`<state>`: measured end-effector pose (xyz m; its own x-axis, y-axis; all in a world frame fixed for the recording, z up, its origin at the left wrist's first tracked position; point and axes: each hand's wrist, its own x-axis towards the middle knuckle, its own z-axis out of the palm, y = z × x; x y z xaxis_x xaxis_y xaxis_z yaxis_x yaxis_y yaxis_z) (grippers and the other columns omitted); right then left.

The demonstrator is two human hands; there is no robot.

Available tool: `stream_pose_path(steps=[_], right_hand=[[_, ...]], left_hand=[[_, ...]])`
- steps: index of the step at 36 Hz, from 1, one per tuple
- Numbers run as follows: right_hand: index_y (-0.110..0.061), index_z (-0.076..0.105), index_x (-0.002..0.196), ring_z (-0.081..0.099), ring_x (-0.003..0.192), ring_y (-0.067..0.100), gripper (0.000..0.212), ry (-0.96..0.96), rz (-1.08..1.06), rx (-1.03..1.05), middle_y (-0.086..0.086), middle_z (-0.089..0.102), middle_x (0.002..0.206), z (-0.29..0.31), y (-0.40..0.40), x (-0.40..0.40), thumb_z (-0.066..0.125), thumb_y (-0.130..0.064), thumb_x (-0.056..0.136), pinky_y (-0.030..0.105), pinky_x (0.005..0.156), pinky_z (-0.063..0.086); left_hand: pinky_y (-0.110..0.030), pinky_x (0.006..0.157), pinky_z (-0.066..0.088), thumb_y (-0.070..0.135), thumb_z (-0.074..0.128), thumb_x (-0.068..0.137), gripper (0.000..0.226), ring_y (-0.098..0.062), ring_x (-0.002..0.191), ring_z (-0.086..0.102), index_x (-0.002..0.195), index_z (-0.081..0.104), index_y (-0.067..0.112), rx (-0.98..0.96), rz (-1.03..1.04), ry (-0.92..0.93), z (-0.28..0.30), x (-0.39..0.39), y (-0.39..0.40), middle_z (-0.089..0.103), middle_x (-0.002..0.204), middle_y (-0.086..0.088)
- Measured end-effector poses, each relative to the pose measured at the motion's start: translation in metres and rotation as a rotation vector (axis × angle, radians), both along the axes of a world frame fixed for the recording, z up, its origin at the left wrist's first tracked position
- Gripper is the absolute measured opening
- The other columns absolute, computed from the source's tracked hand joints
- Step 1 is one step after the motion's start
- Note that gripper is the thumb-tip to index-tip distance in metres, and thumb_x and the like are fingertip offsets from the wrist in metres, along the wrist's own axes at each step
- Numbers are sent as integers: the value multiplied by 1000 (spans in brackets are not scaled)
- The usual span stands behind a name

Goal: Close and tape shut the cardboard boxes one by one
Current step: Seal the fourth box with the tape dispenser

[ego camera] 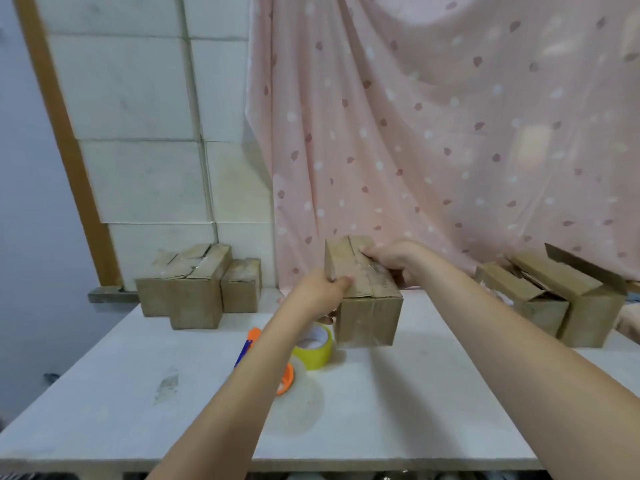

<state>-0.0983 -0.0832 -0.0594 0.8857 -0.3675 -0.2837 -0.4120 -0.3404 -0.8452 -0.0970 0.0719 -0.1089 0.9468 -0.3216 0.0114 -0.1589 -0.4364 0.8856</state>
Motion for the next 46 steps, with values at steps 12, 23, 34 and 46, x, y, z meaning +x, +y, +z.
stream_pose_path(steps=[12,23,34,46], right_hand=[[-9,57,90,58,69,26,43,7,172,114,12,60,89,-20,97,132,49,-49,102,39,67,54],[-3,54,115,70,85,35,51,-220,-33,73,17,70,103,-55,105,183,71,-41,86,46,71,61],[-2,58,113,68,77,31,41,-63,-26,16,17,69,94,-78,101,192,65,-37,92,43,64,59],[-6,57,124,68,90,37,48,-6,-54,21,17,64,111,-112,100,258,65,-29,83,56,75,59]], left_hand=[[-37,81,57,41,60,97,36,-20,77,66,89,73,8,-60,263,-22,1,98,101,72,82,-6],[-34,71,59,42,61,97,30,-15,67,67,89,74,17,-140,256,1,-24,128,113,72,71,0],[-30,54,57,46,54,98,52,-30,70,69,106,68,-4,-59,260,95,-39,138,102,73,91,-22],[-44,81,61,62,65,78,53,-24,79,69,89,66,10,-192,315,188,-49,160,101,72,86,-9]])
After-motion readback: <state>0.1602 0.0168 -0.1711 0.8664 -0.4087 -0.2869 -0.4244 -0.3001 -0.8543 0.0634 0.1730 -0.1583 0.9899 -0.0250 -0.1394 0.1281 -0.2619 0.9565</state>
